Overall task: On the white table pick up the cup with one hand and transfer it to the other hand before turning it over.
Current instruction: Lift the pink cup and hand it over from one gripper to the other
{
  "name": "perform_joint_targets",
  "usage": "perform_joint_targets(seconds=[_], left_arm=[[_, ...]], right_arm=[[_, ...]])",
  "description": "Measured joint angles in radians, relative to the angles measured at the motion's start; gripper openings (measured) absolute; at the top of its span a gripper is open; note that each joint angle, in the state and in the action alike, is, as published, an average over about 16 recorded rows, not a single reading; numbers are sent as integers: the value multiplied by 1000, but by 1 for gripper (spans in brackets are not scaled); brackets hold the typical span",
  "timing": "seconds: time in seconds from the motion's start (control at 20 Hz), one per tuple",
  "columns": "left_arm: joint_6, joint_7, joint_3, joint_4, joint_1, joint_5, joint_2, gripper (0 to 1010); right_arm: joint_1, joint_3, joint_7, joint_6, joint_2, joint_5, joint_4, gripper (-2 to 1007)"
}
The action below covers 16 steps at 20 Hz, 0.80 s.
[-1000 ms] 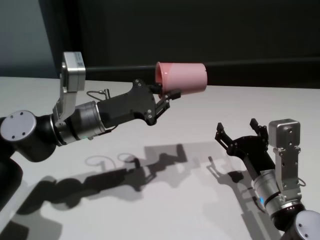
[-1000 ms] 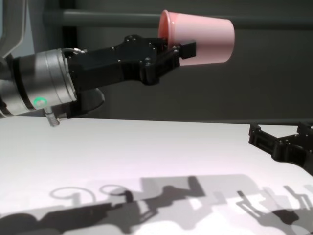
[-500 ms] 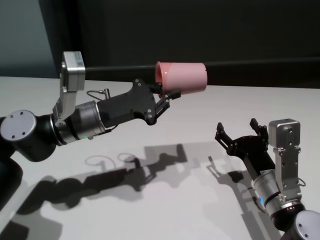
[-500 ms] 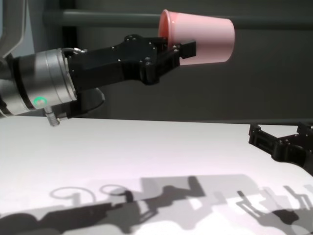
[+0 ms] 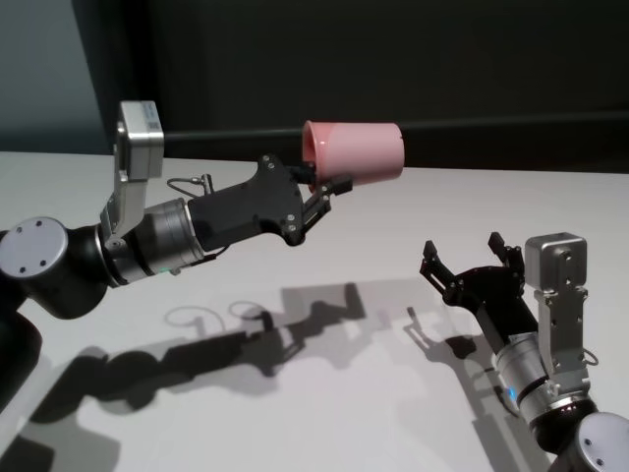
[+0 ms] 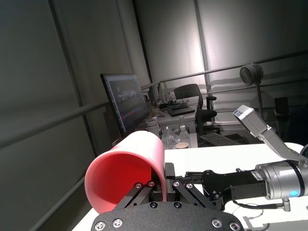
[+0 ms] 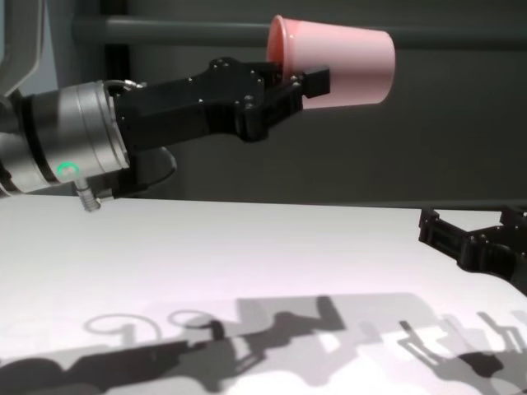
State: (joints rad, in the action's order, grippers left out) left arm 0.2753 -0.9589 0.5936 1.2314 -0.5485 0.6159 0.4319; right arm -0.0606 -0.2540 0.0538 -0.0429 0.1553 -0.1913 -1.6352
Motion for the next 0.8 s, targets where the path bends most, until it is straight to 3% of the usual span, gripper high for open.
perform_joint_targets(seconds=[0.4,0.8], left_arm=[[0,0,0,0,0,0,0,52],[-1,0,0,-1,0,1,0,52]], right_arm=[[-10,37,-34,-1,-21,-44,0,1002],[-22,106,-101,-2,-64,-158,-1,1002]])
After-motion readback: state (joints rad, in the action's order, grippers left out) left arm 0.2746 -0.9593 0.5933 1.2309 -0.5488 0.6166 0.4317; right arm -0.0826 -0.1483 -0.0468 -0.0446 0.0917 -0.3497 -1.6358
